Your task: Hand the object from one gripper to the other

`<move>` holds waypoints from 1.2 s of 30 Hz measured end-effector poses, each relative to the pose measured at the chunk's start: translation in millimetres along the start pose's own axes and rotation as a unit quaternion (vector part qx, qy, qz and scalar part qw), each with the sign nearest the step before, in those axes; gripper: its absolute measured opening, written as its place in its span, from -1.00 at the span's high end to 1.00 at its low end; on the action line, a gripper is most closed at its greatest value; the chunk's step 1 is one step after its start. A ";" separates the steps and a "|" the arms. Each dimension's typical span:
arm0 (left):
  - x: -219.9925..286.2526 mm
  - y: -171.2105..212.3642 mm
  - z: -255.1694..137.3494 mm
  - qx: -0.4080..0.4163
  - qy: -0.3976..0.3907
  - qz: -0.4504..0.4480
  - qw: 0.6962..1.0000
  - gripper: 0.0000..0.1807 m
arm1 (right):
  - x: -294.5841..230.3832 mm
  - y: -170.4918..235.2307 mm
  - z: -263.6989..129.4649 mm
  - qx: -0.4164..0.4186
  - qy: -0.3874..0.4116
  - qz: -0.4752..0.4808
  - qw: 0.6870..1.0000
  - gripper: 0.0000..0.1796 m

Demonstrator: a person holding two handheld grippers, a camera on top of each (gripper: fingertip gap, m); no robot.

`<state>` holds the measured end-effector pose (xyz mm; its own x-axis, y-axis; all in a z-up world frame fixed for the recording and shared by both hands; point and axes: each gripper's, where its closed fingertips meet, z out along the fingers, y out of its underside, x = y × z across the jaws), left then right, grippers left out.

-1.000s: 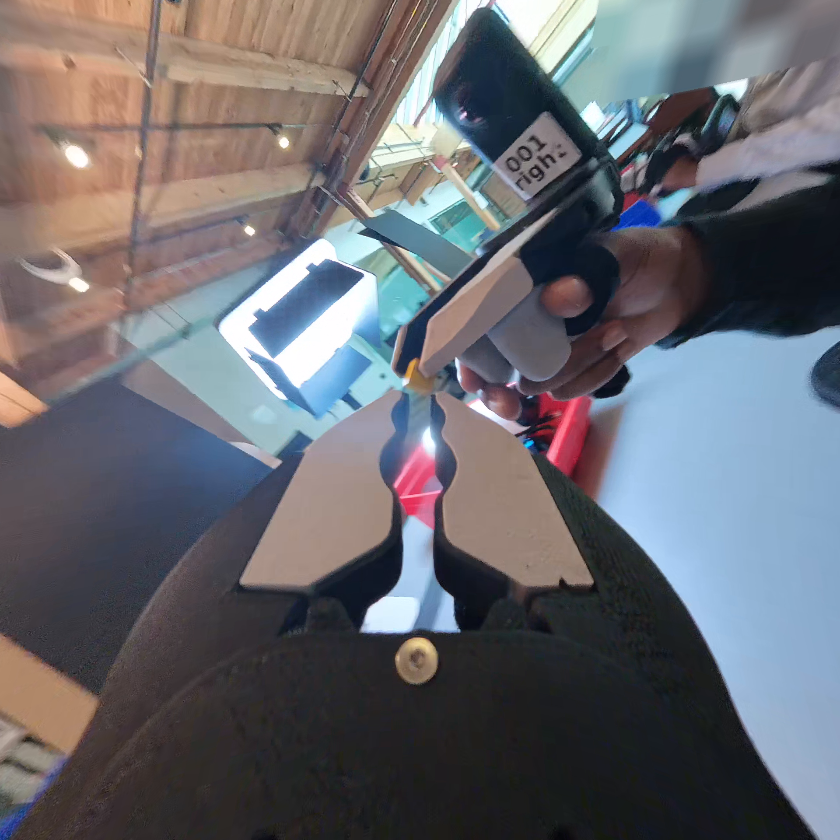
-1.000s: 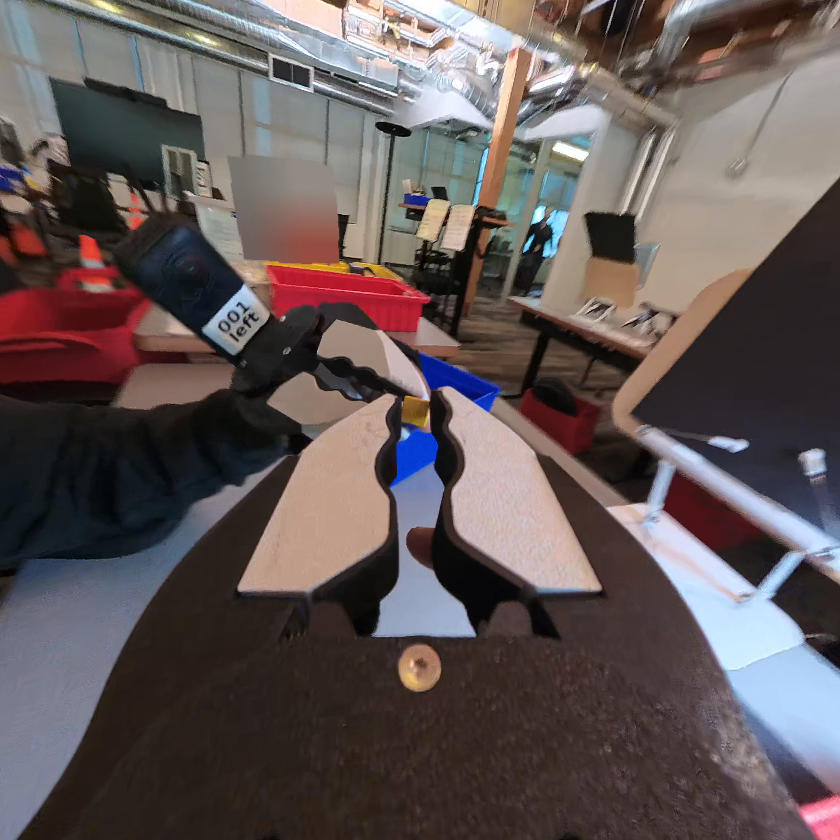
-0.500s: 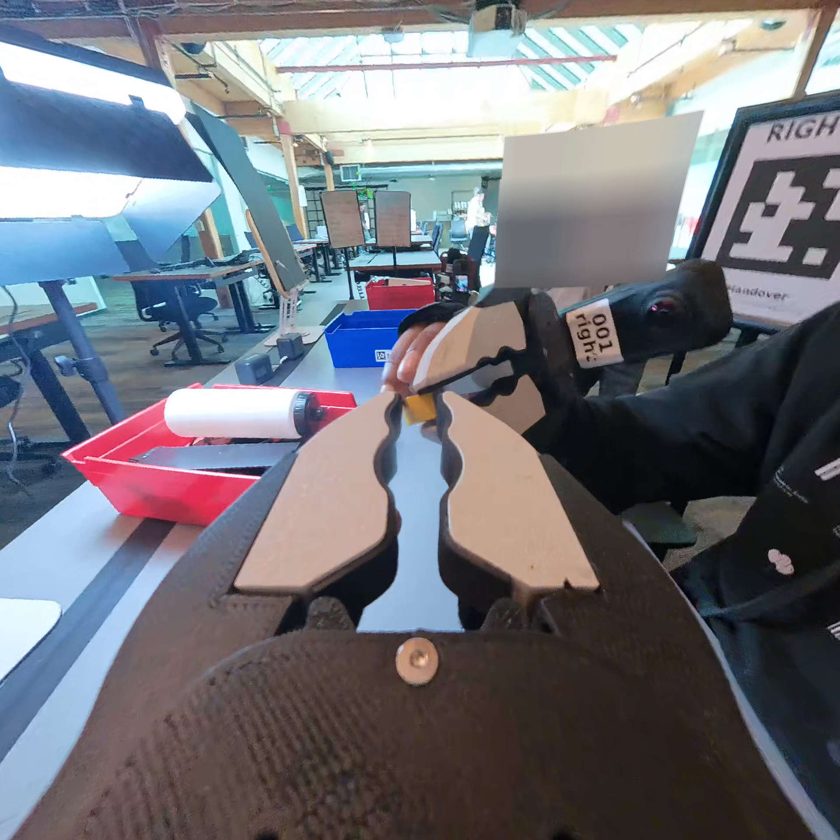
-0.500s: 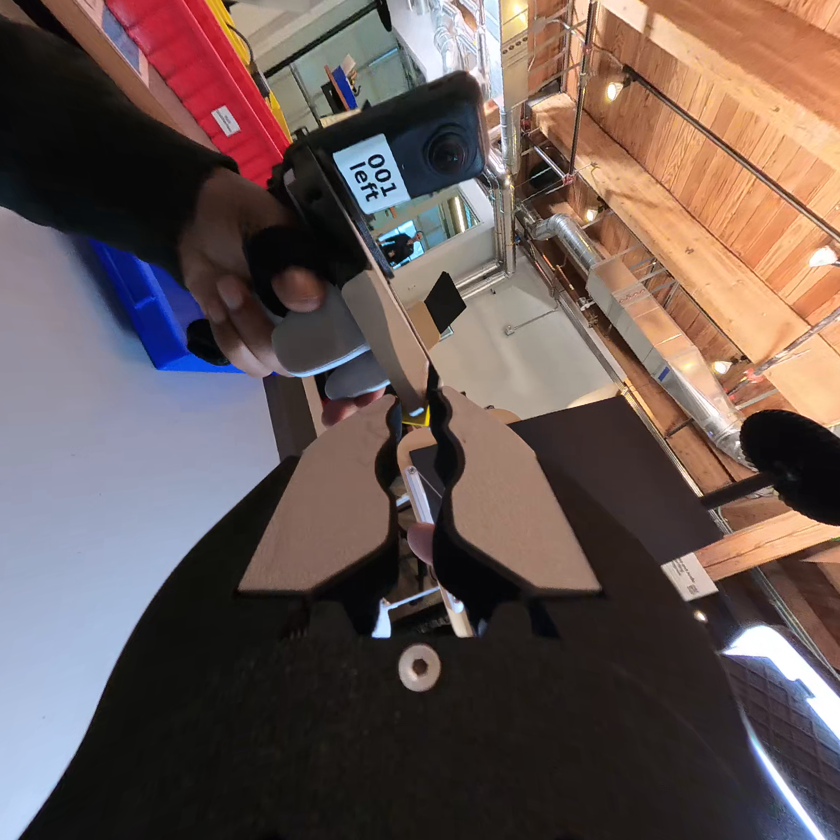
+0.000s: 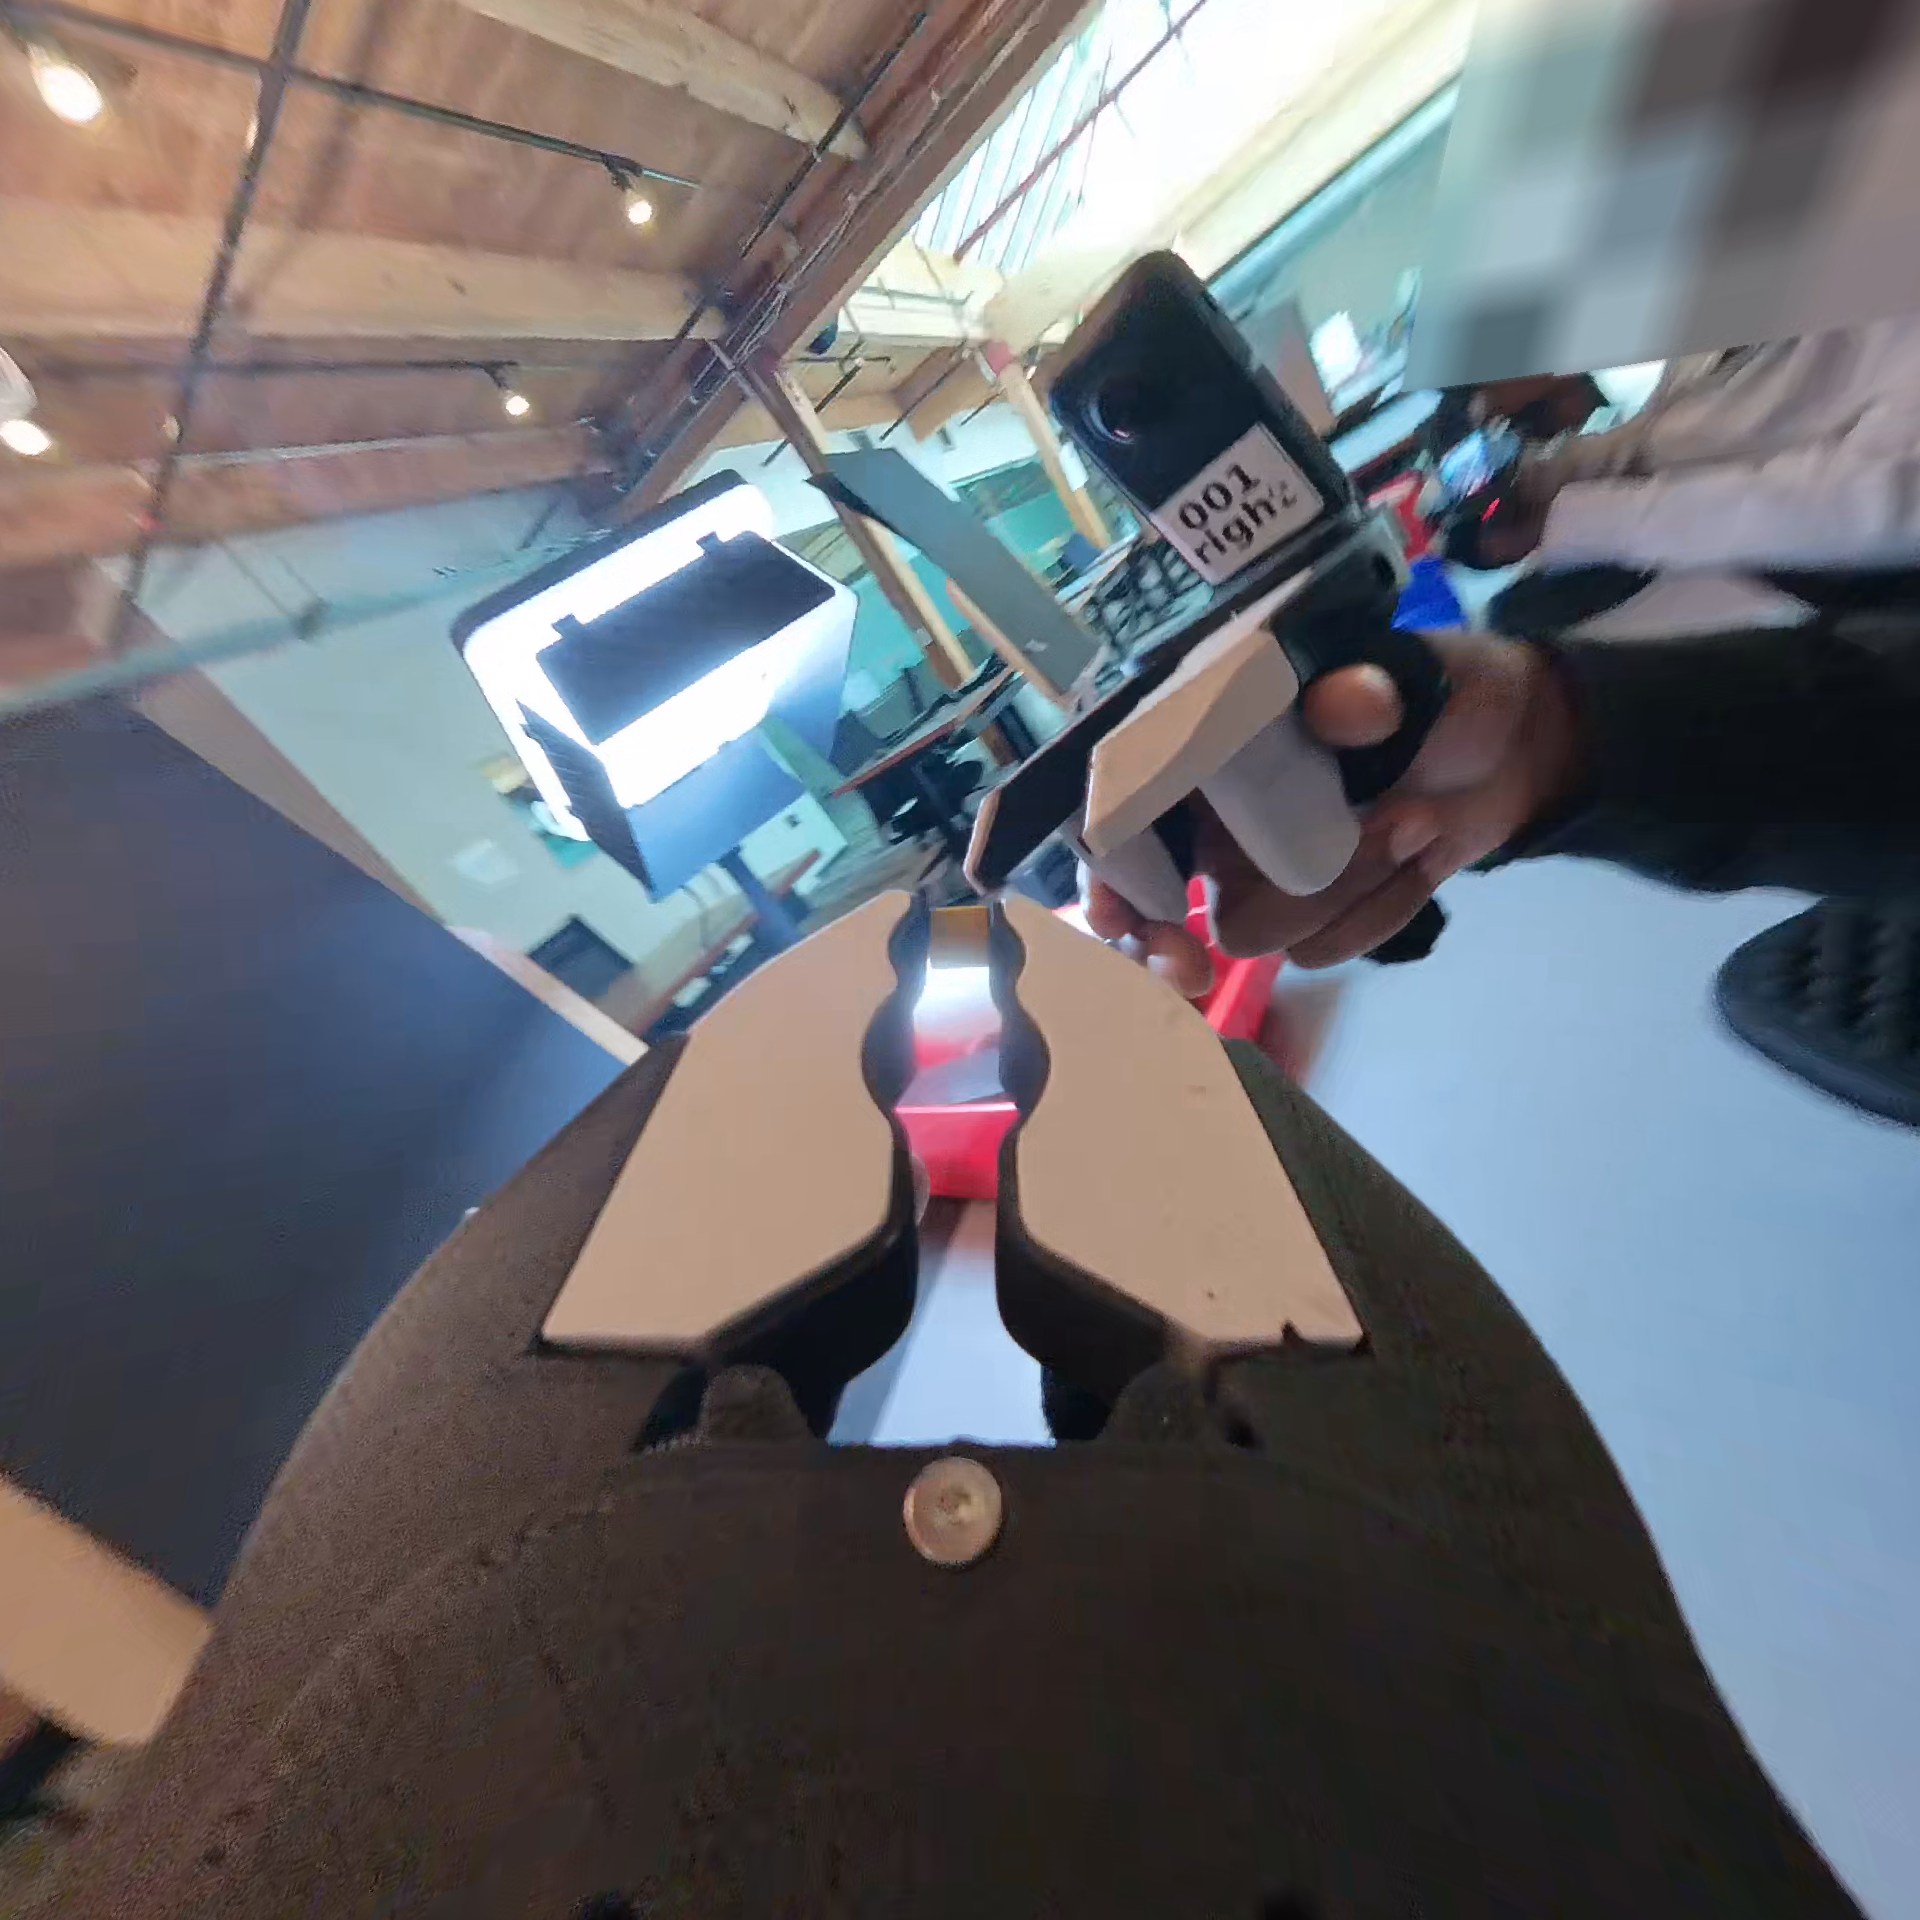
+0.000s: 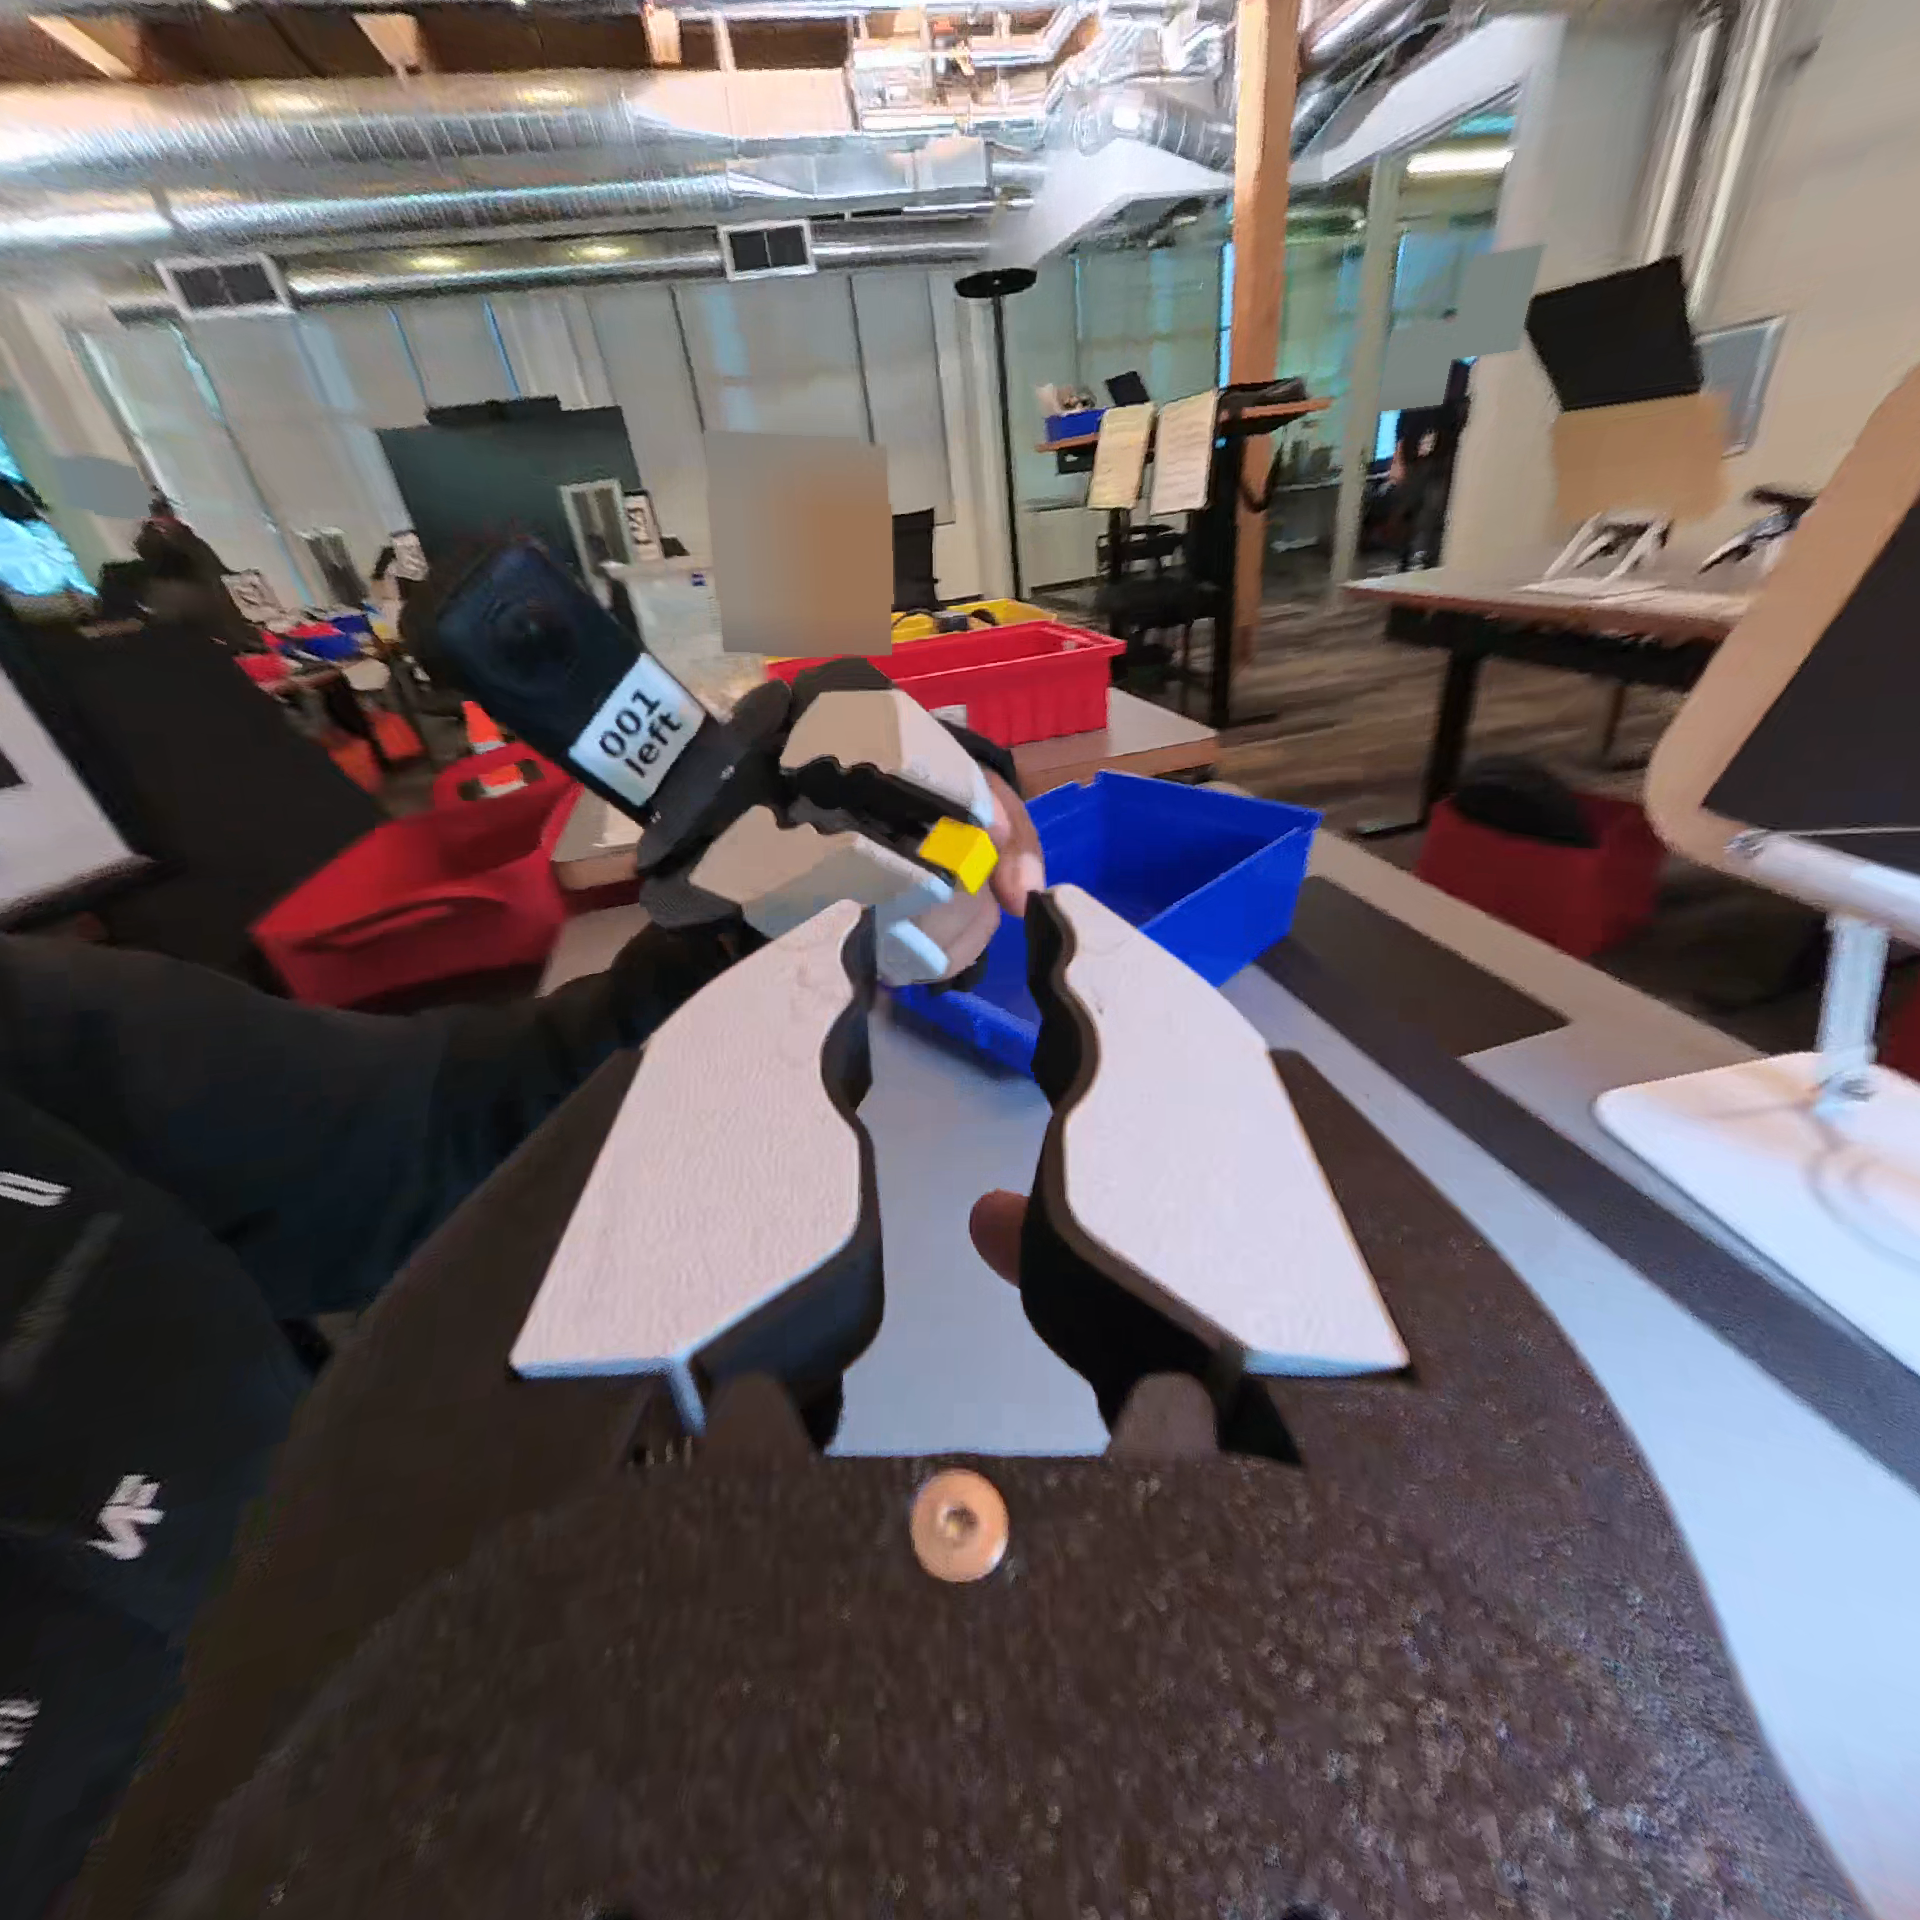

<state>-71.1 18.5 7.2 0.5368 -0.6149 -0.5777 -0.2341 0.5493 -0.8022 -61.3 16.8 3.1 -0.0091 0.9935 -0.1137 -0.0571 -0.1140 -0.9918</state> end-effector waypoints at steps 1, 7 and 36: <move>2.9 1.6 1.5 -0.009 -0.005 0.036 0.999 0.88 | -2.1 1.6 2.2 -0.001 -0.009 0.014 1.000 0.70; 6.9 6.9 4.7 -0.032 -0.027 0.119 0.992 0.89 | -0.5 5.4 4.6 -0.012 0.006 0.019 1.000 1.00; -10.0 -4.3 -2.1 0.034 0.016 -0.148 0.988 0.85 | 12.4 -16.1 -13.2 0.024 0.100 -0.164 0.981 0.84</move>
<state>-77.1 21.1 16.1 0.5477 -0.7712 -0.3244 -0.0156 0.3783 -0.9256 -47.3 31.1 16.9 0.2129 0.9570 0.1971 -0.0709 0.2163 -0.9737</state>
